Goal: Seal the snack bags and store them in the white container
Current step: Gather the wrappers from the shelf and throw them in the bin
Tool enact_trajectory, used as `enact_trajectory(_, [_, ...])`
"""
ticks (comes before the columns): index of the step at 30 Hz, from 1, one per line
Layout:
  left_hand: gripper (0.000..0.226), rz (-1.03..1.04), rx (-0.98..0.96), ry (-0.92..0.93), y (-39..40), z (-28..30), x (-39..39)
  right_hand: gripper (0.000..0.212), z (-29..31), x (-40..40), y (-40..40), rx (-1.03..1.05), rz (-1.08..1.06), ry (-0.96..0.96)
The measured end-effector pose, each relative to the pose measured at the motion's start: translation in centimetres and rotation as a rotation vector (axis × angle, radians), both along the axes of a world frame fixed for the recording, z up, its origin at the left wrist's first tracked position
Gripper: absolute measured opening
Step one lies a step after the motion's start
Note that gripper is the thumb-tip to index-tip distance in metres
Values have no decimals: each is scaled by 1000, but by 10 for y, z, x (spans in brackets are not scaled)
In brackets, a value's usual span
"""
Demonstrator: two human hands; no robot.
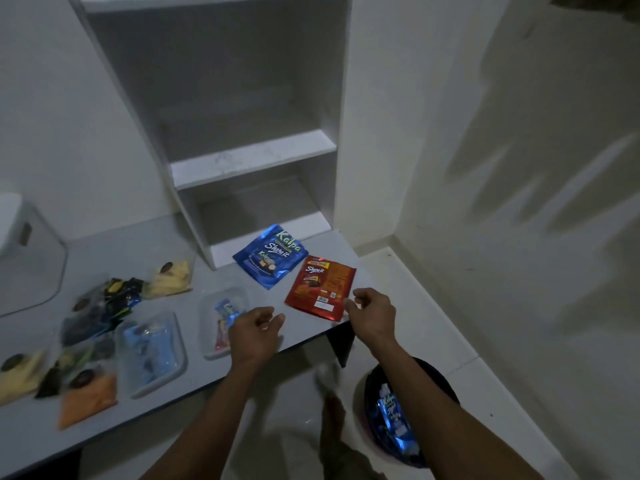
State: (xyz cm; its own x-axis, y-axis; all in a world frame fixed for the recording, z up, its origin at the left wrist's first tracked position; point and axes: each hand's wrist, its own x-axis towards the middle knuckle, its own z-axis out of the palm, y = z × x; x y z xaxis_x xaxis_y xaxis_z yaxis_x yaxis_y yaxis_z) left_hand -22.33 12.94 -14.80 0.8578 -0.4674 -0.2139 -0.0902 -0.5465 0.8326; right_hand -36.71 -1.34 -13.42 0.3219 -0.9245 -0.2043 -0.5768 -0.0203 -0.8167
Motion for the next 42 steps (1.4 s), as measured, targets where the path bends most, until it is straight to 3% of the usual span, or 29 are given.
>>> enact_trajectory(9, [31,18,113,-111,-87,-14,86,52,-40,100,-98,-82,162,309])
enact_trajectory(13, [23,17,233,-123,-124,-26,133,59,-67,132,-134,-85,334,454])
enact_trajectory(16, [33,50,291,-109,-150,-48,169,52,-92,149,-153,-159,406,486])
enact_trajectory(21, [19,34,399,-190,-187,-71,205,69,-121,163,-169,-202,487,566])
enact_trajectory(25, [42,-3,549,-268,-197,-93,227,70,-134,170,-175,-230,541,650])
enact_trajectory(30, [27,-10,666,-292,-197,-116,239,58,-144,177,-176,-226,478,588])
enact_trajectory(37, [18,18,633,-325,-197,-121,245,37,-151,181,-174,-234,473,591])
enact_trajectory(42, [25,-45,695,-371,-194,-117,243,20,-148,180,-169,-245,436,562])
